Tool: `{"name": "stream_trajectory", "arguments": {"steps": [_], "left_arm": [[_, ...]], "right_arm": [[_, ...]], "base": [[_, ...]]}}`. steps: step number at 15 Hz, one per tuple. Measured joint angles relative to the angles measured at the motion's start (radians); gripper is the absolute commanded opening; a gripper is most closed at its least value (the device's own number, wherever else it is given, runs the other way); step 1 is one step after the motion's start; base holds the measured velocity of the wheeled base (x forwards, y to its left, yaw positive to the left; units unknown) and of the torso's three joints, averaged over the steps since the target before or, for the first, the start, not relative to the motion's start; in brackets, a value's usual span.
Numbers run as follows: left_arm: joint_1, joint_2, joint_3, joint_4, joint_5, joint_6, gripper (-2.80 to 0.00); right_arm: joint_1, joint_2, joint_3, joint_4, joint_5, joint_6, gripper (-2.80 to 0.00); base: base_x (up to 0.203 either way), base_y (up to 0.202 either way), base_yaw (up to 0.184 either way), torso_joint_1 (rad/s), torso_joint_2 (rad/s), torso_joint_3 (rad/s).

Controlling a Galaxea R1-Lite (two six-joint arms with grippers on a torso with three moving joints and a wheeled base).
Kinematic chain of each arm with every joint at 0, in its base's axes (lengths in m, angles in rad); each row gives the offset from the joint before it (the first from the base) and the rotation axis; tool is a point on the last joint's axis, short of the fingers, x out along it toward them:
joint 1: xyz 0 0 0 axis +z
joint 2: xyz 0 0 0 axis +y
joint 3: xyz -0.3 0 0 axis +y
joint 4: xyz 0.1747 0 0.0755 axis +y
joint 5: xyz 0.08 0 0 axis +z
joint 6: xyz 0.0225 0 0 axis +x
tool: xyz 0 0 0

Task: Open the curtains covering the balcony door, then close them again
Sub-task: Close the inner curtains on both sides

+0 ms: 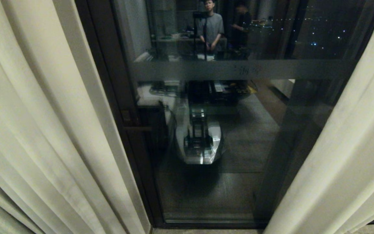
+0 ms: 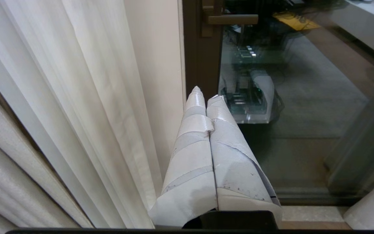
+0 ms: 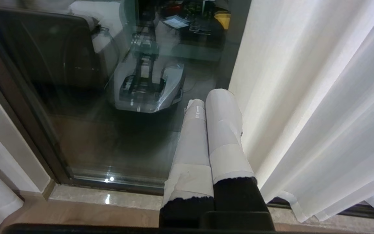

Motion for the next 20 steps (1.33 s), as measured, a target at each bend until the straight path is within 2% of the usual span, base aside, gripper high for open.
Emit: {"name": "stream_trajectory", "arguments": {"steps": [6,10,15,20], "left_arm": [[0.0,0.0,0.0,-0.003,0.0,0.006,-2.8],[0.0,0.0,-0.04,-0.016,0.0,-0.001,-2.8],[0.0,0.03,-0.157,-0.013,0.016,-0.001,-2.8],[-0.009,0.243,-0.33,-0.057,0.066,-0.006,-2.8]], "right_arm": [[-0.001,0.0,0.0,0.0,0.0,0.0,-2.8],[-0.001,0.0,0.0,0.0,0.0,0.0,-2.8],[-0.001,0.0,0.0,0.0,0.0,0.0,-2.8],[-0.001,0.0,0.0,0.0,0.0,0.0,-2.8]], "base": [[0.0,0.0,0.0,0.0,0.0,0.0],[0.0,0.0,0.0,0.0,0.0,0.0],[0.0,0.0,0.0,0.0,0.0,0.0],[0.0,0.0,0.0,0.0,0.0,0.0]]}}
